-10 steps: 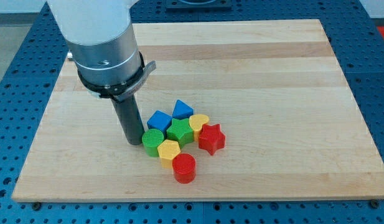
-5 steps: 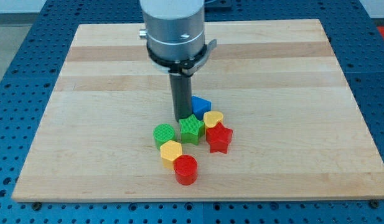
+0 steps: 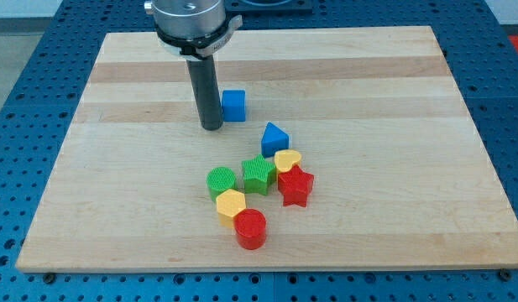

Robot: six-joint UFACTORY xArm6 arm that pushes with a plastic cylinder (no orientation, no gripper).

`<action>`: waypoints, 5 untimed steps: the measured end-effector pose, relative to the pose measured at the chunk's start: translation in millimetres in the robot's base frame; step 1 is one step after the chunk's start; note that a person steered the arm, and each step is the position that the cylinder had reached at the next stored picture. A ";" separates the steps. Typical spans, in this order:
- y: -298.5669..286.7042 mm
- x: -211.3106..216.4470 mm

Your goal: Slide the blue cube to the top center

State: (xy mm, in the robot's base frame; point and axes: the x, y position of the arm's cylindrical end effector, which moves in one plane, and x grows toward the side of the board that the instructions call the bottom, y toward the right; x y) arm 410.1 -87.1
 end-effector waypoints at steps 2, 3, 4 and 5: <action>35.7 -16.2; 68.3 -30.8; 79.2 -60.0; 86.5 -85.6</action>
